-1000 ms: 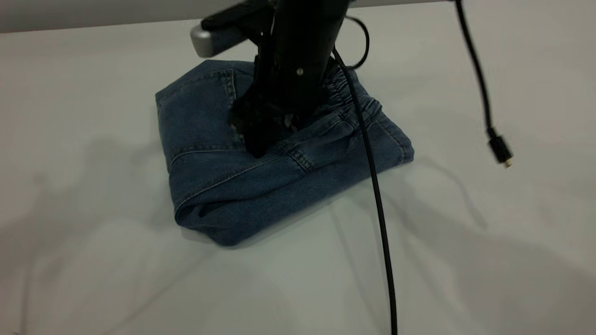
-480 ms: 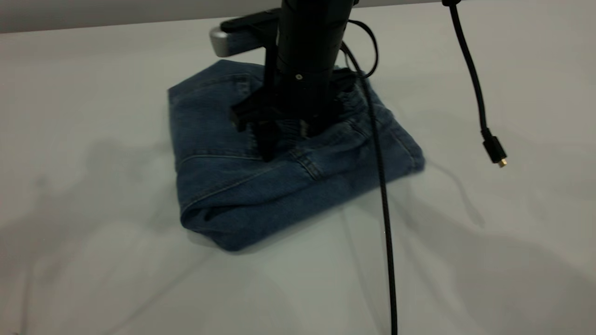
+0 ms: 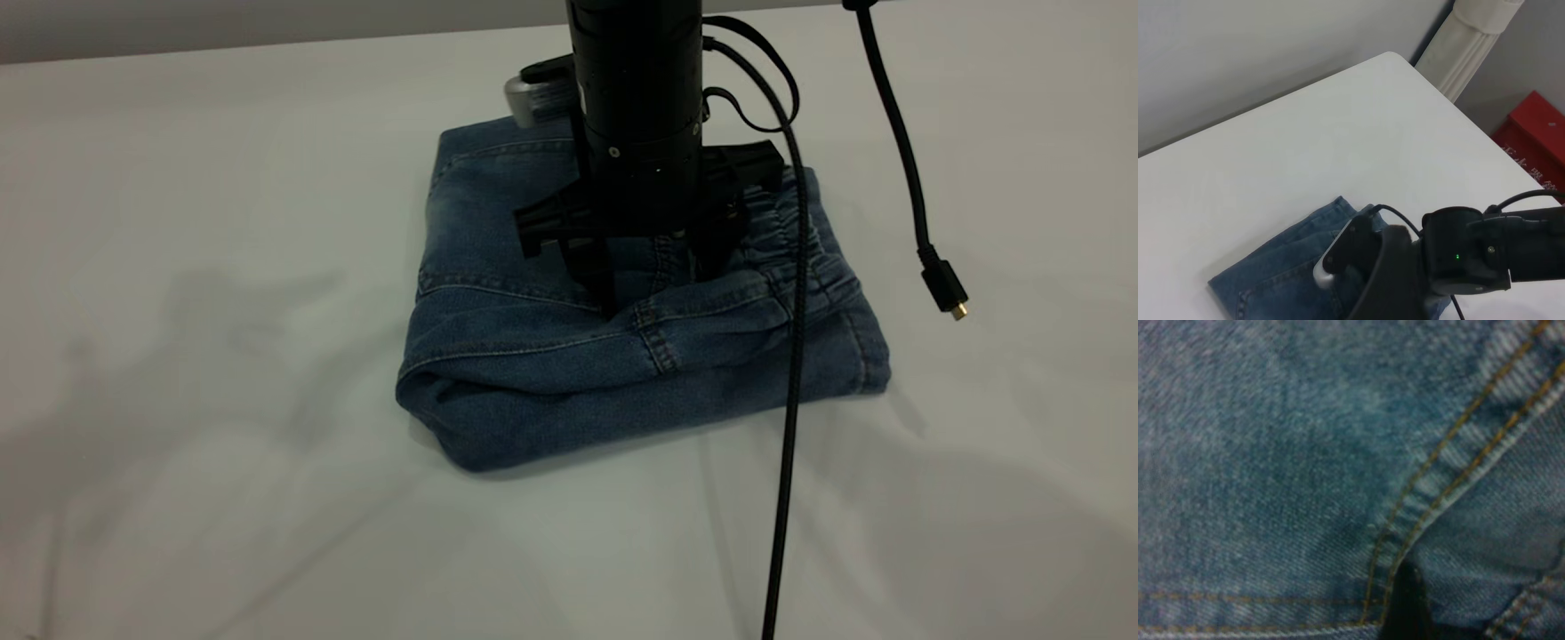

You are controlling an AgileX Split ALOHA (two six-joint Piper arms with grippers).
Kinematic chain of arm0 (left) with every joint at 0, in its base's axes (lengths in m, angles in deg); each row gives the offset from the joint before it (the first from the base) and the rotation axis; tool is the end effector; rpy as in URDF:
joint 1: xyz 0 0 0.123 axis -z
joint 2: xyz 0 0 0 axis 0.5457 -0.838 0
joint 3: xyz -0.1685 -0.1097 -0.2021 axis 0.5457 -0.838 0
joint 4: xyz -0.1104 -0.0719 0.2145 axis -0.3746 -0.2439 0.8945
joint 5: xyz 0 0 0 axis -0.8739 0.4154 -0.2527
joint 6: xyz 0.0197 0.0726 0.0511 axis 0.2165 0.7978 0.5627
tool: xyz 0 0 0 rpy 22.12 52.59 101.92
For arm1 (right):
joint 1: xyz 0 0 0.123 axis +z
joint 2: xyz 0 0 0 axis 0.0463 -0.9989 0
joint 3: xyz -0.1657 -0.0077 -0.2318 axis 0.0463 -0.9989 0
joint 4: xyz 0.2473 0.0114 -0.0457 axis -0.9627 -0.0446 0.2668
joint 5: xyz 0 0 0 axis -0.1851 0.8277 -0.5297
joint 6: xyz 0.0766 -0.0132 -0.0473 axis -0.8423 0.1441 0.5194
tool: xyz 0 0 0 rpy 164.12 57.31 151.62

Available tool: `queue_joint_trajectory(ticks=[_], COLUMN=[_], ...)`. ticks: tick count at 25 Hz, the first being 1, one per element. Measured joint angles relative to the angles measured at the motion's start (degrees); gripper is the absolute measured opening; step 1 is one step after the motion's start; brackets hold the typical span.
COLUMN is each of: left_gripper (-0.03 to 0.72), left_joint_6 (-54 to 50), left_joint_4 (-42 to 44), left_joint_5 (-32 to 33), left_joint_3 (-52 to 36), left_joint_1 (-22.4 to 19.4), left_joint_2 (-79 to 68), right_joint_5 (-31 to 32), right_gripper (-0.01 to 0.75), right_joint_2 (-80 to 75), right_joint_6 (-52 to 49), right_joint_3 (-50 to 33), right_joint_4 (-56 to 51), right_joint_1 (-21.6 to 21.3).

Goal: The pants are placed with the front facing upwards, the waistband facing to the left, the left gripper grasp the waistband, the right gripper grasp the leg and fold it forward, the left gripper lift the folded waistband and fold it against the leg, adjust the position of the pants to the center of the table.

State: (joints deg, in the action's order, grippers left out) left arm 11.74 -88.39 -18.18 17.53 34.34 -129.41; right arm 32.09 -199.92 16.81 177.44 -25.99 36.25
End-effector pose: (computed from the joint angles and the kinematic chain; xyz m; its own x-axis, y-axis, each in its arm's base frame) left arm 0.2690 -0.0688 0.4072 -0.5280 0.1377 -0.8380 0.6521 0.6979 -0.2963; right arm 0.3539 0.2737 0.0570 -0.9761 -0.2098 -0.0570 -0.2048 0.9753 -0.0834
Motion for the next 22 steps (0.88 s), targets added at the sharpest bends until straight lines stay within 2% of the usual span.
queue_joint_trajectory(ticks=[6, 12, 17, 22], left_gripper=[0.564, 0.564, 0.564, 0.564], left_joint_6=[0.00, 0.00, 0.04, 0.11], left_joint_4=[-0.11, -0.11, -0.11, 0.02], left_joint_5=[0.27, 0.74, 0.96, 2.52], left_joint_3=[0.00, 0.00, 0.00, 0.00], left_joint_1=[0.00, 0.00, 0.00, 0.00], left_joint_2=[0.00, 0.00, 0.17, 1.57], right_joint_5=[-0.54, -0.96, 1.50, 7.99], right_gripper=[0.444, 0.442, 0.442, 0.442], right_joint_2=[-0.07, 2.28, 10.25, 20.07], right_joint_6=[-2.54, 0.77, 6.95, 16.10], right_joint_3=[0.00, -0.23, -0.22, -0.11], right_joint_4=[-4.34, -4.64, -4.46, -4.15], right_joint_1=[-0.17, -0.11, -0.06, -0.06])
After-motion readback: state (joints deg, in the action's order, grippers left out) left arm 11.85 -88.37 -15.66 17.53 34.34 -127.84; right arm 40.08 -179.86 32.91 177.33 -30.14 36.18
